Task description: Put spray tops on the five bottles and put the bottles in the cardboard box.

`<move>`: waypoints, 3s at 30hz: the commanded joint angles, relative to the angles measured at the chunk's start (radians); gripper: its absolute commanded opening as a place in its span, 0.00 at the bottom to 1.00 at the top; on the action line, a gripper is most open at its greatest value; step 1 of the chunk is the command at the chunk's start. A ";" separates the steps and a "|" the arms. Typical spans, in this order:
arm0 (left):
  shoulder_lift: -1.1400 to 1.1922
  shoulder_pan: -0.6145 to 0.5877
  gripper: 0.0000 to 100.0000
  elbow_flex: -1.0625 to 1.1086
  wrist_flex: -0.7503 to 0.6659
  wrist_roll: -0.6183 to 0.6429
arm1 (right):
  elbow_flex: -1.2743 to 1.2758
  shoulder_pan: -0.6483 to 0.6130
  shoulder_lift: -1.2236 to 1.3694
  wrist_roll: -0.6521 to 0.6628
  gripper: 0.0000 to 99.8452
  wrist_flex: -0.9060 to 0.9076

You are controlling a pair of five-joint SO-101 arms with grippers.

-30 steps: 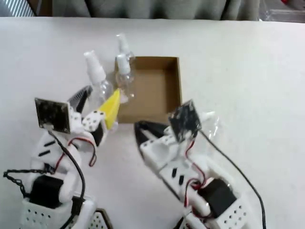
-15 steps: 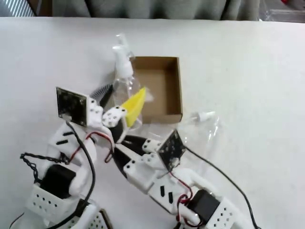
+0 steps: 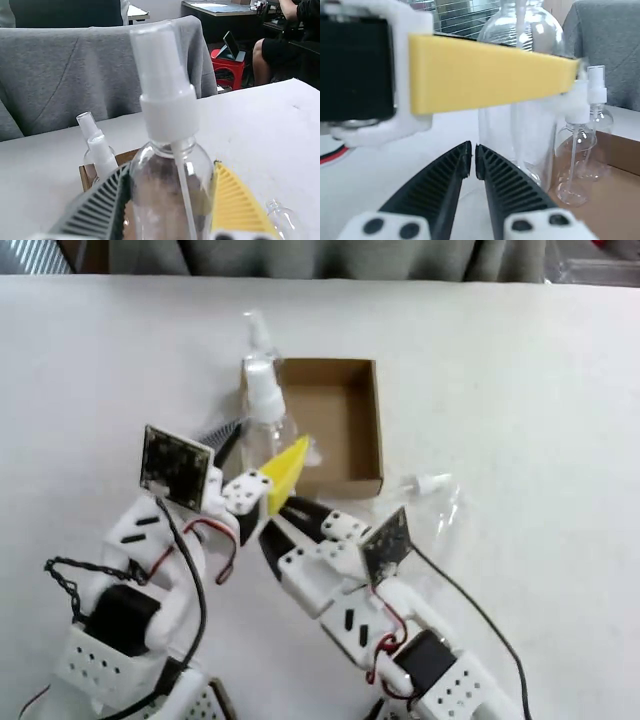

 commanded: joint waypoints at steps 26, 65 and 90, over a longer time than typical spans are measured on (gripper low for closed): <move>0.154 -0.179 0.02 -0.029 -0.227 -0.012 | 0.018 0.354 -0.018 0.153 0.02 0.433; 0.536 -0.182 0.02 0.166 -0.617 -0.011 | 0.147 0.734 -0.007 0.153 0.02 0.573; 0.809 -0.206 0.02 0.157 -0.822 -0.011 | 0.147 0.734 -0.007 0.155 0.02 0.572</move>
